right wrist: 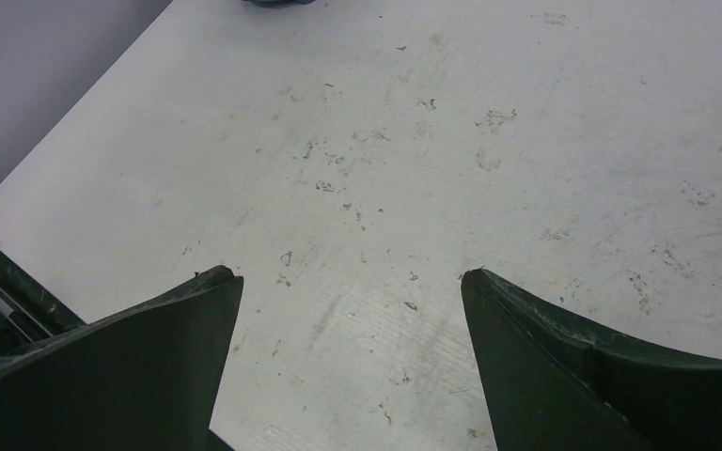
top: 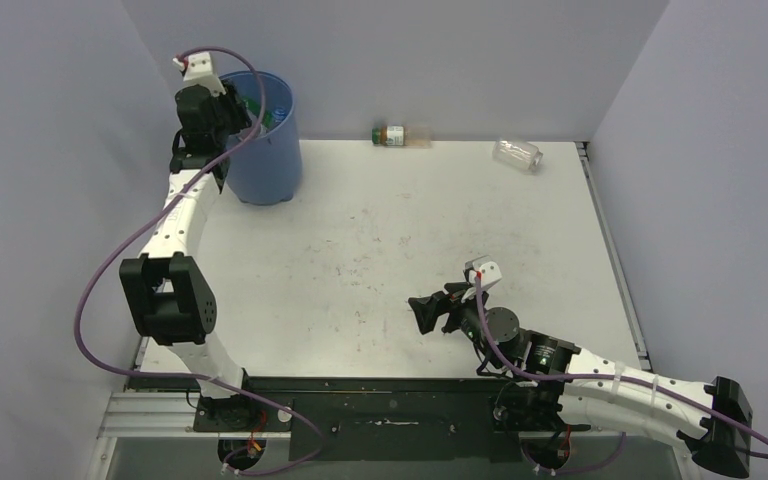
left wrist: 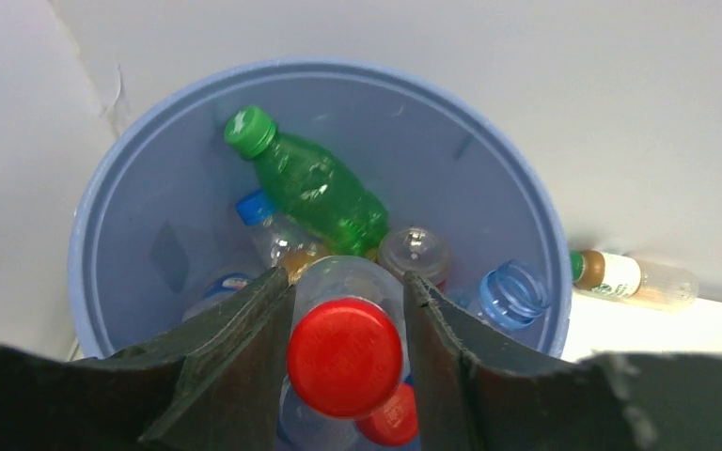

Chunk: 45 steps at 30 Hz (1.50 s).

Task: Put the plastic bottles in the bin
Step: Place the plastic bottle in the trash bin.

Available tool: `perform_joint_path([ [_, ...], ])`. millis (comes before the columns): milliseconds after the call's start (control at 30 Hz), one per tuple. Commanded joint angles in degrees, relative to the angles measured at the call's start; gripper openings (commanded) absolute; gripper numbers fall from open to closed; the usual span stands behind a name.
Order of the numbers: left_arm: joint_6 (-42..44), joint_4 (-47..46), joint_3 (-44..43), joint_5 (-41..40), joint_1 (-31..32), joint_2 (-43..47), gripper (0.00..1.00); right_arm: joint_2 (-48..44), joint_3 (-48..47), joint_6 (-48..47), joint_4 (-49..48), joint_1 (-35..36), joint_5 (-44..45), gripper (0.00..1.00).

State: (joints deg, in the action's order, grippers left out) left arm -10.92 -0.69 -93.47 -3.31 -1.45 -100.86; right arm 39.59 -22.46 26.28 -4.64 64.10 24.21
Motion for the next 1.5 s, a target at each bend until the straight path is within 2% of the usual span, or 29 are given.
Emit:
perform_joint_path([
  [0, -1.0, 4.3, 1.4, -3.4, -0.1, 1.6, 0.5, -0.6, -0.9, 0.1, -0.7, -0.4, 1.0, 0.9],
  [200, 0.3, 2.9, 1.6, -9.7, -0.4, 5.2, 0.64, -0.6, -1.2, 0.3, -0.5, -0.4, 0.6, 0.9],
  [333, 0.1, -1.6, 4.2, -11.3, -0.5, 9.3, 0.75, -0.9, -1.4, 0.2, -0.1, -0.4, 0.6, 0.9],
  [367, -0.1, -2.4, 4.5, -11.1, -0.4, 10.4, 0.85, -0.9, -1.6, 0.2, -0.1, -0.4, 0.6, 0.9],
  [400, -0.3, -2.5, 4.1, -10.6, -0.2, 11.4, 0.99, -0.9, -1.7, 0.2, 0.0, -0.4, 0.6, 0.9],
  [500, 0.6, -2.4, 3.4, -11.2, 0.9, 15.0, 0.96, -0.1, -2.1, -0.1, 0.0, -0.4, 0.9, 0.9],
  [667, 1.2, -4.6, 6.9, -12.2, 7.3, 24.3, 0.96, 1.4, -3.8, 0.5, 0.5, -0.5, 2.2, 0.9],
  [767, 0.7, -4.6, 13.9, -7.5, 12.5, 31.3, 0.96, 5.1, -5.9, 1.4, -0.3, -0.8, 4.4, 0.9],
  [867, 0.3, -2.9, 23.1, -3.1, 19.3, 37.5, 0.96, 13.3, -11.2, 4.0, 1.0, -2.9, 6.4, 0.9],
  [933, 0.5, -1.9, 29.4, -3.0, 23.8, 41.4, 0.96, 17.6, -14.7, 6.6, 1.1, -6.3, 5.4, 0.9],
  [1000, -0.4, -1.3, 35.3, -3.6, 26.2, 45.3, 0.96, 20.5, -15.8, 10.2, -2.0, -11.7, 0.8, 0.9],
  [1100, -2.6, -0.9, 44.4, -4.8, 26.8, 51.1, 0.96, 26.4, -18.3, 18.8, -7.7, -23.3, -7.4, 0.89],
  [1167, -4.7, 0.3, 48.7, -6.4, 26.8, 55.2, 0.96, 31.6, -20.3, 23.5, -10.2, -29.3, -9.8, 0.9],
  [1333, -7.4, 0.3, 56.4, -7.9, 26.8, 62.6, 0.96, 38.3, -19.4, 28.6, -22.1, -39.7, -5.0, 0.9],
  [1467, -10.7, -0.5, 59.4, -8.2, 26.9, 65.3, 0.96, 46.7, -24.1, 33.0, -22.6, -49.4, -5.7, 0.9],
])
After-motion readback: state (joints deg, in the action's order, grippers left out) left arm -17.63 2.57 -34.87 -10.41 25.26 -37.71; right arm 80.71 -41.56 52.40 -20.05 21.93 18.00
